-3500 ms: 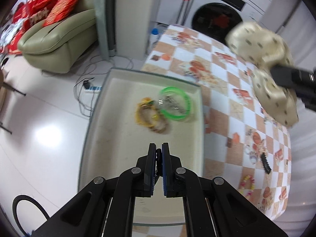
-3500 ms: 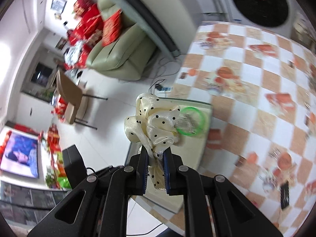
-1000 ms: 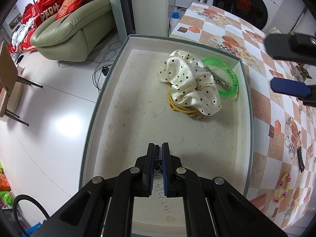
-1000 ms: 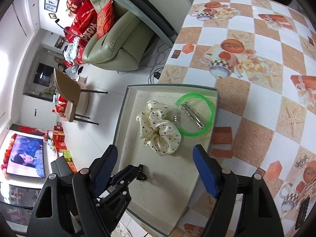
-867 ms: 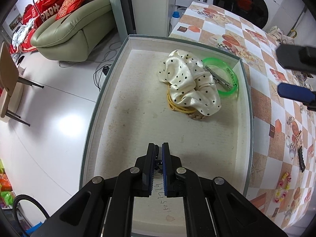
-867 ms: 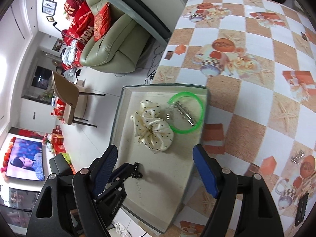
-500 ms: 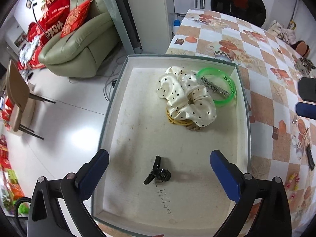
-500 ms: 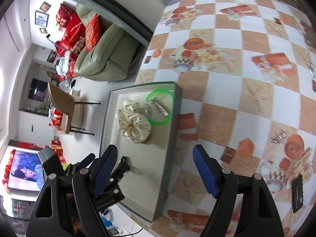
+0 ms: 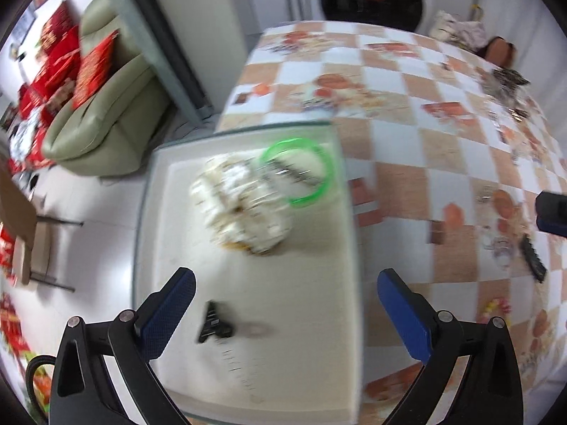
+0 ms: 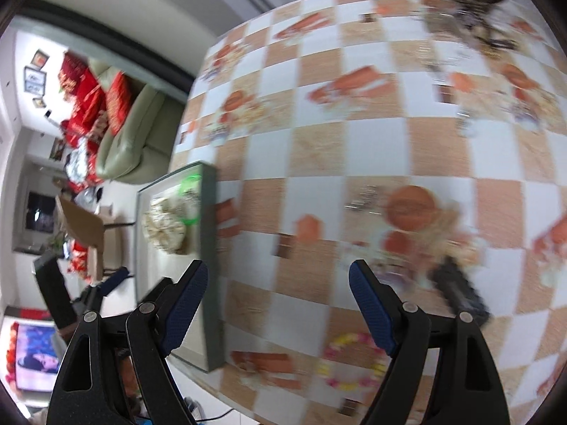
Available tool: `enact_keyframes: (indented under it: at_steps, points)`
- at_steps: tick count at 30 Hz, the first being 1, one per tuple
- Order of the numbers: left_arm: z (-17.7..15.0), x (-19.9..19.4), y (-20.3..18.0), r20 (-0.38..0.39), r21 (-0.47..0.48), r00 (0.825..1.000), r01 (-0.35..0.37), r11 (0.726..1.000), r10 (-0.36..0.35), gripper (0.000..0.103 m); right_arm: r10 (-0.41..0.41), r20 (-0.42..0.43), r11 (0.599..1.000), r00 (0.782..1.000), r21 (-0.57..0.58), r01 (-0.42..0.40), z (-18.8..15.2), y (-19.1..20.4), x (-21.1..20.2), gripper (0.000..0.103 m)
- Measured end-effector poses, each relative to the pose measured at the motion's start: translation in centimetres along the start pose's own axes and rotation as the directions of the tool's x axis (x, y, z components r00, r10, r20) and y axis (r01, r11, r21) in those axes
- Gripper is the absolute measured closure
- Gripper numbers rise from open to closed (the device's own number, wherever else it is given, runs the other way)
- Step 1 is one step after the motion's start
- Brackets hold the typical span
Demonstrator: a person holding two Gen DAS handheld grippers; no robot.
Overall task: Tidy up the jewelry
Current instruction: 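Move both tools back over the table toward the black snap clip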
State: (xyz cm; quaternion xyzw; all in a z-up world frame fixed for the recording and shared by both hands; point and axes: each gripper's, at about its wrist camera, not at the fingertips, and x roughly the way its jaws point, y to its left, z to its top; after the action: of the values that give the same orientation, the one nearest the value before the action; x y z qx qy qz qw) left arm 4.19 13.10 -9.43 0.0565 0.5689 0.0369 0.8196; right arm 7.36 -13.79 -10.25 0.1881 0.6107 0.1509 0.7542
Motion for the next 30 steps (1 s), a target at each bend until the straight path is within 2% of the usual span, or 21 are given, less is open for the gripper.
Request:
enact_keyframes:
  at_steps: [9, 15, 21, 30]
  points:
    - [1.2, -0.3, -7.5, -0.010, 0.132, 0.995, 0.103, 0.986, -0.102, 0.000, -0.144, 0.014, 0.988, 0.990, 0.059, 0.143, -2.4, -7.1, -3.3, 0.019]
    - [2.0, 1.0, -12.0, -0.019, 0.245, 0.991, 0.131, 0.961, -0.131, 0.000, -0.268, 0.010, 0.963, 0.963, 0.003, 0.268, -3.8, -9.6, -3.6, 0.019]
    - [3.3, 2.5, -15.3, -0.018, 0.321, 0.989, 0.142, 0.936, -0.144, 0.000, -0.310, -0.003, 0.949, 0.951, -0.065, 0.309, -4.5, -10.7, -2.6, 0.019]
    - [5.3, 4.5, -19.2, -0.017, 0.378, 0.984, 0.168, 0.911, -0.175, 0.000, -0.356, 0.004, 0.922, 0.934, -0.159, 0.352, -5.0, -10.4, -1.1, 0.019]
